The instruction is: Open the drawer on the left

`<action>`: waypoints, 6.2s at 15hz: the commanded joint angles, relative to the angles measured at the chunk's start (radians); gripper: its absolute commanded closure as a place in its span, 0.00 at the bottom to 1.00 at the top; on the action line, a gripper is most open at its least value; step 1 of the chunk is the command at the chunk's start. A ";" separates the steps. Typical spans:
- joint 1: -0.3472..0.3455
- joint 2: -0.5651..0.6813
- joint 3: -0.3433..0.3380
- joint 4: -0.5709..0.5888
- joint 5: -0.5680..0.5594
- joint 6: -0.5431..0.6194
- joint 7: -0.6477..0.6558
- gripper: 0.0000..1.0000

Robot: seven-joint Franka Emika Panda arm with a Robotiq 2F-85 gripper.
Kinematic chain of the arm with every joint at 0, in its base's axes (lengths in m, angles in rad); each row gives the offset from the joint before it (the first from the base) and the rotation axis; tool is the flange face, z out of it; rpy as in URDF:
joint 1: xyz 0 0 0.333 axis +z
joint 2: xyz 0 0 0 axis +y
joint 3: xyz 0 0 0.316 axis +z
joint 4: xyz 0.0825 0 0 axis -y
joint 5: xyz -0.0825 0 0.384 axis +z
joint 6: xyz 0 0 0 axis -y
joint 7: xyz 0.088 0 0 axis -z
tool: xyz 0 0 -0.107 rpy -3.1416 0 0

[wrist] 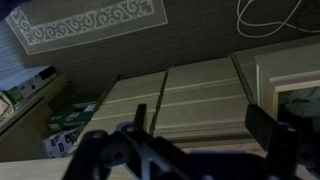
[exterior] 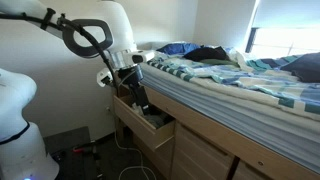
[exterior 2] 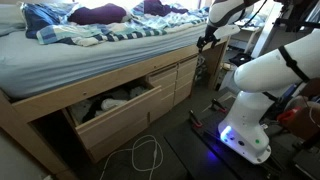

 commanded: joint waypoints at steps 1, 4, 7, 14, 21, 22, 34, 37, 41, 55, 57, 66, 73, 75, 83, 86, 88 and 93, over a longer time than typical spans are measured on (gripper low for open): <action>-0.005 0.000 0.006 0.001 0.006 -0.001 -0.004 0.00; -0.005 0.000 0.006 0.001 0.006 -0.001 -0.004 0.00; 0.015 0.010 0.014 0.011 0.016 -0.012 -0.011 0.00; 0.262 0.091 0.060 0.028 0.134 0.076 -0.112 0.00; 0.399 0.132 0.069 0.022 0.273 0.124 -0.202 0.00; 0.397 0.134 0.071 0.021 0.272 0.124 -0.201 0.00; 0.659 0.425 0.095 0.115 0.557 0.237 -0.367 0.00; 0.677 0.563 0.155 0.191 0.612 0.280 -0.419 0.00; 0.603 0.703 0.247 0.278 0.537 0.318 -0.390 0.00; 0.530 0.853 0.307 0.328 0.353 0.455 0.026 0.00; 0.552 0.903 0.281 0.358 0.262 0.487 0.128 0.00; 0.523 0.926 0.307 0.352 0.268 0.493 0.110 0.00; 0.604 1.044 0.215 0.442 0.152 0.549 0.180 0.00; 0.651 1.079 0.161 0.480 0.113 0.566 0.227 0.00; 0.684 1.154 0.150 0.546 0.119 0.544 0.237 0.00; 0.707 1.159 0.120 0.549 0.130 0.553 0.292 0.00; 0.748 1.183 0.075 0.567 0.136 0.571 0.368 0.00; 0.856 1.251 -0.026 0.620 0.134 0.576 0.500 0.26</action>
